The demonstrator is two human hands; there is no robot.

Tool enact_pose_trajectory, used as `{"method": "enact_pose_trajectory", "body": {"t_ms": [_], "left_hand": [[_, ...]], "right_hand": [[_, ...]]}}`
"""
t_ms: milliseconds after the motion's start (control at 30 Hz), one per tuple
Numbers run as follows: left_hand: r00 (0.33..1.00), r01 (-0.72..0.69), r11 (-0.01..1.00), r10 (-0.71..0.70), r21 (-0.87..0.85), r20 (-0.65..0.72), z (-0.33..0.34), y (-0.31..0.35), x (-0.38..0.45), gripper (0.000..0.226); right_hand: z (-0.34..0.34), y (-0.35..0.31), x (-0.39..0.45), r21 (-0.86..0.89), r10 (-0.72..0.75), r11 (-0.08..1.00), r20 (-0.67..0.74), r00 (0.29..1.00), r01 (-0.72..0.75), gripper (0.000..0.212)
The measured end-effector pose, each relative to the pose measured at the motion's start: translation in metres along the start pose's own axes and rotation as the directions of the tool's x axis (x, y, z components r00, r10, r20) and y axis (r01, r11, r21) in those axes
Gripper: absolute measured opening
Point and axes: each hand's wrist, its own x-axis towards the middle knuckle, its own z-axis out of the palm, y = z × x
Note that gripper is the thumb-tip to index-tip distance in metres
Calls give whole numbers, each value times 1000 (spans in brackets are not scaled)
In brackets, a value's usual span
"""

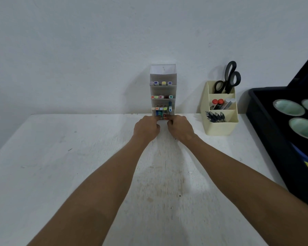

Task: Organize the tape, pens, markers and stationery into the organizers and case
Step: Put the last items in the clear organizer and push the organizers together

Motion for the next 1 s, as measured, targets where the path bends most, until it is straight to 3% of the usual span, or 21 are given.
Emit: {"method": "enact_pose_trajectory", "body": {"t_ms": [500, 833, 1000], "left_hand": [[1000, -15, 998, 16, 62, -6, 1, 3, -16, 46], [984, 19, 998, -28, 52, 174, -17, 12, -20, 58], [998, 34, 998, -36, -46, -44, -42, 26, -38, 32]], "right_hand": [[-1, 1, -15, -73, -59, 995, 41, 997, 62, 52], [-20, -8, -19, -137, -6, 990, 174, 985, 30, 58], [-47, -15, -44, 6, -85, 996, 65, 994, 85, 45]]}}
